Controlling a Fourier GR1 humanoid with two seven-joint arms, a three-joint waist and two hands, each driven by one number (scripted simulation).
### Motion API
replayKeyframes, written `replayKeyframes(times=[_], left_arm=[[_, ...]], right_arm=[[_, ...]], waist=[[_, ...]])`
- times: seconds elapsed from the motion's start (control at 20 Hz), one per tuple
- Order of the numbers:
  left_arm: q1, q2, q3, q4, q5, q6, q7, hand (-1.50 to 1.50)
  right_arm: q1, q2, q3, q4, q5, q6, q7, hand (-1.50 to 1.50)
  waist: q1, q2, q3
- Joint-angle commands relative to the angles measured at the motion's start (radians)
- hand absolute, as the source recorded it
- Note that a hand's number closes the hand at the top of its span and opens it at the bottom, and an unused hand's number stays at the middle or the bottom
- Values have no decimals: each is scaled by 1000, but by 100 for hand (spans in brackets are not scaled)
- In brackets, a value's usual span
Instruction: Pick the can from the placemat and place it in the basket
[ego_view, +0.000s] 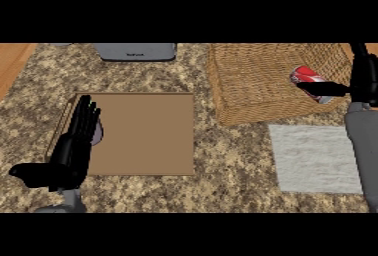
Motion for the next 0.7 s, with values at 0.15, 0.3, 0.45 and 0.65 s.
replayKeyframes(times=[0.15, 0.3, 0.45, 0.65], left_arm=[[47, 16, 5, -28, 2, -18, -25, 0], [15, -1, 0, -28, -5, 5, 6, 0], [-8, 6, 10, -16, 13, -11, 26, 0], [-5, -6, -2, -10, -3, 1, 12, 0]], right_arm=[[52, -128, -159, -70, -184, 112, 21, -150], [80, -169, -202, -111, -262, 170, -9, -150], [137, -220, -203, -173, -302, 263, 11, -150], [115, -304, -277, -50, -425, 398, -93, -150]], waist=[[-4, -1, 1], [-4, -1, 1], [-6, -1, 0], [0, 1, 1]])
